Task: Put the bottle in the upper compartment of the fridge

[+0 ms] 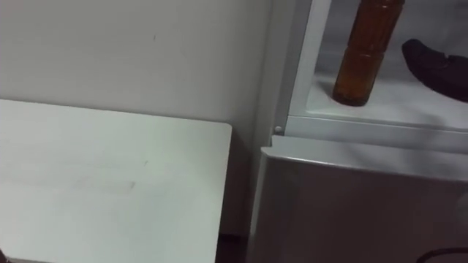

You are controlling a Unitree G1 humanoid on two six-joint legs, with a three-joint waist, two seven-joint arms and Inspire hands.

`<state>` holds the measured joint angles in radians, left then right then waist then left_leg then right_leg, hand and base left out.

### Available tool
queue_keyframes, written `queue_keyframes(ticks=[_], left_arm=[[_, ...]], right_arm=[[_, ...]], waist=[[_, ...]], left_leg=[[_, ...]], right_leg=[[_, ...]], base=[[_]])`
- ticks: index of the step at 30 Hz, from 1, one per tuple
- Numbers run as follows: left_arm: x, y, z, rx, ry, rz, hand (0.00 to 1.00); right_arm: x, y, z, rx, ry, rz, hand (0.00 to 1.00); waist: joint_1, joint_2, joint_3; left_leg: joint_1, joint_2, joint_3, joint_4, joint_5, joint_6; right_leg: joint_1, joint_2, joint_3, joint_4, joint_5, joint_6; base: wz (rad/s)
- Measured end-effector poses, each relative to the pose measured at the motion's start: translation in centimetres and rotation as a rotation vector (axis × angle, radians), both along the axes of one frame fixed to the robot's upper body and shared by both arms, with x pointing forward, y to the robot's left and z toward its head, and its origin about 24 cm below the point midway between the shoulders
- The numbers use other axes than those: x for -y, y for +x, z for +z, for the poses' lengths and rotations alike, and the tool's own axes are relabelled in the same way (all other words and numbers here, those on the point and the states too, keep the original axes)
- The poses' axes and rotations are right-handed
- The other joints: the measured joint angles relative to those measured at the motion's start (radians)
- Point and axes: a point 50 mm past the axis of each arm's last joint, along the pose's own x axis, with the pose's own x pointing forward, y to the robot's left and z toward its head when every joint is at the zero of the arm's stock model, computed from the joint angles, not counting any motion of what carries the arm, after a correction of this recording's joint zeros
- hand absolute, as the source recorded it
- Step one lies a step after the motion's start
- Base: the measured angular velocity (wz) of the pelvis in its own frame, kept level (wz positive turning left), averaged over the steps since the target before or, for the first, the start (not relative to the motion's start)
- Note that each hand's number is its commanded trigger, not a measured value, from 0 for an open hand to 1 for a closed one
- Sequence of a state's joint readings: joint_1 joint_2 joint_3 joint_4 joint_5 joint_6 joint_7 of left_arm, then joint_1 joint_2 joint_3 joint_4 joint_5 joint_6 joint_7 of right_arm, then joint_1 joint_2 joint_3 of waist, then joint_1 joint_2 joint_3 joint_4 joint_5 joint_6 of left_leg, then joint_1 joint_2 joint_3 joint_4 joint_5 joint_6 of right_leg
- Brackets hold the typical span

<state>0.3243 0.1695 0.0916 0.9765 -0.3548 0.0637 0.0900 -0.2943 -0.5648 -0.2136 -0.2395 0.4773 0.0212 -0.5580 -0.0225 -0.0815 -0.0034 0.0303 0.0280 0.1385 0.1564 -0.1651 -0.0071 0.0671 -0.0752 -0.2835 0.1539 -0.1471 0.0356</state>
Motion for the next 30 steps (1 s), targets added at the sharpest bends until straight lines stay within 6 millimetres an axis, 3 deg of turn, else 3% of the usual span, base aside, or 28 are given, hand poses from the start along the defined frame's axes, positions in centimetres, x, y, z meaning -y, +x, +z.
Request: queue_keyframes(ticks=[6, 13, 25, 27, 30], left_arm=[[0.4, 0.0, -0.2, 0.003, -0.017, -0.013, 0.00], [0.4, 0.1, -0.3, 0.003, 0.001, -0.006, 0.00], [0.4, -0.4, -0.5, -0.012, 0.014, -0.001, 0.00], [0.7, -0.1, -0.6, -0.012, 0.013, -0.020, 0.00], [0.8, 0.4, -0.6, -0.002, 0.009, -0.022, 0.00]], right_arm=[[-1.3, -1.0, 0.0, 0.030, -0.041, 0.040, 0.00], [-2.4, -2.6, -0.5, 0.058, -0.068, 0.105, 0.00], [0.0, -6.2, -5.3, -0.038, -0.090, -0.197, 0.00], [0.3, -6.7, -6.8, -0.092, -0.064, -0.247, 0.00], [1.0, -7.2, -8.8, -0.154, -0.014, -0.325, 0.00]], waist=[[-0.021, 0.021, -0.0014], [-0.046, 0.019, 0.0017], [-0.067, 0.026, 0.0046], [-0.063, 0.037, 0.0093], [-0.064, 0.050, 0.0095]], left_leg=[[0.002, 0.001, 0.011, -0.006, 0.000, 0.000], [0.010, 0.001, 0.015, -0.013, -0.001, 0.000], [0.028, 0.010, 0.063, -0.024, -0.012, -0.004], [0.034, 0.012, 0.076, -0.023, -0.017, -0.003], [0.035, 0.012, 0.082, -0.021, -0.022, -0.002]], right_leg=[[-0.001, 0.001, 0.008, 0.000, 0.000, 0.000], [0.000, 0.002, 0.010, 0.000, 0.000, 0.000], [-0.013, 0.009, 0.047, 0.006, 0.000, 0.000], [-0.017, 0.010, 0.052, 0.015, 0.000, 0.000], [-0.018, 0.010, 0.061, 0.016, 0.000, 0.001]], base=[[-0.05], [-0.01], [-0.12], [-0.17], [-0.09]])
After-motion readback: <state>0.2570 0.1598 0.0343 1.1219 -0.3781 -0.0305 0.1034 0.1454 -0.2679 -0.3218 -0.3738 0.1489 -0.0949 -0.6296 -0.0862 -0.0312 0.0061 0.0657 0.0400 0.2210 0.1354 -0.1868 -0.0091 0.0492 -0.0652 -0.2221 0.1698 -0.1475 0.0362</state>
